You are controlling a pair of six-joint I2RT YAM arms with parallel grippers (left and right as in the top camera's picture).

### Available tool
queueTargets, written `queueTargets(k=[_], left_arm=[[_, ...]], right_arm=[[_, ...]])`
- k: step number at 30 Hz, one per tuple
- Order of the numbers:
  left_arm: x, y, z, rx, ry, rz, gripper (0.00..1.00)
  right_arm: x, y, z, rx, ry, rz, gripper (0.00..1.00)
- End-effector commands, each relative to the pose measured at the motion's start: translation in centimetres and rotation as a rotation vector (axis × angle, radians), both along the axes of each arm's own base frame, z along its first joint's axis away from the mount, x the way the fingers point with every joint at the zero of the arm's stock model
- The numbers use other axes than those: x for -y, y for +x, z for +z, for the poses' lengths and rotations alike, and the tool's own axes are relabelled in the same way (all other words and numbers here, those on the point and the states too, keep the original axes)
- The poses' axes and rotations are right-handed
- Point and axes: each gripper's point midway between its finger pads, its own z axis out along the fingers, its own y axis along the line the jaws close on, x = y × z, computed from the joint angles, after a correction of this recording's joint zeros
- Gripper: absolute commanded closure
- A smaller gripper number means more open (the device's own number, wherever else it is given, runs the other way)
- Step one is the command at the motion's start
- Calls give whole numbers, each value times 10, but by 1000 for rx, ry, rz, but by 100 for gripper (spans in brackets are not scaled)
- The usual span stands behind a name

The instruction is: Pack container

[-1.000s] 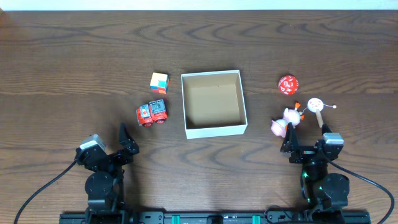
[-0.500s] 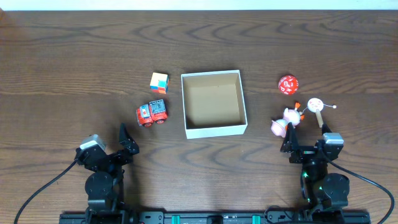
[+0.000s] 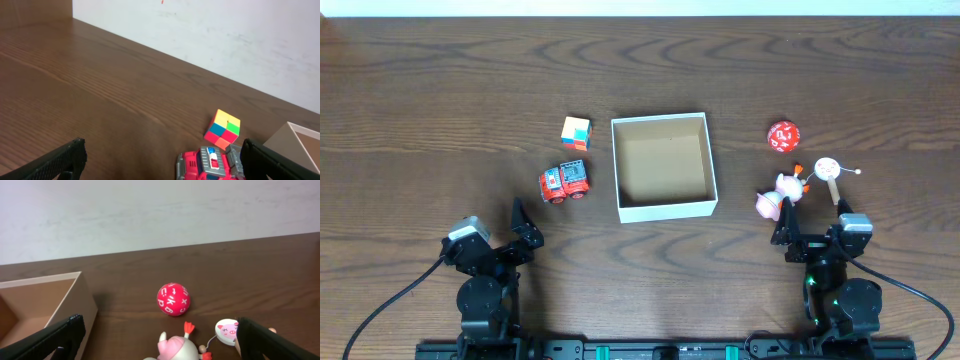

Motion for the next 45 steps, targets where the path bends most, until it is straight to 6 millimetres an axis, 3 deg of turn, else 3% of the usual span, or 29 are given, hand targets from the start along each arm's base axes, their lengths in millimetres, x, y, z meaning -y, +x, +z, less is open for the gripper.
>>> queueTargets(k=[1,6,10,18,22,24,27,33,37,41,45], left_arm=[[-1,0,-13,-25,-3,3,2],[19,3,-8,-13,-23,-112,2],[34,3,13,32,-33,-198,2],[34,4,88,76,20,-205,2],[34,19,123,-11,12,-206,2],[35,33,131,-111,1,-209,2],[41,50,128,-294,-27,-241,2],[67,77,101,-709,-155,-367,2],[69,102,86,-772,-179,-375,2],[66,114,60,-846,-184,-354,2],[66,126,49,-854,-184,-351,2]], right_arm=[[2,0,0,2,-7,-6,1],[2,0,0,2,-7,-6,1],[2,0,0,2,-7,-6,1],[2,0,0,2,-7,-6,1],[2,0,0,2,-7,-6,1],[2,0,0,2,-7,-6,1],[2,0,0,2,-7,-6,1],[2,0,0,2,-7,-6,1],[2,0,0,2,-7,-6,1],[2,0,0,2,-7,-6,1],[2,0,0,2,-7,-6,1]])
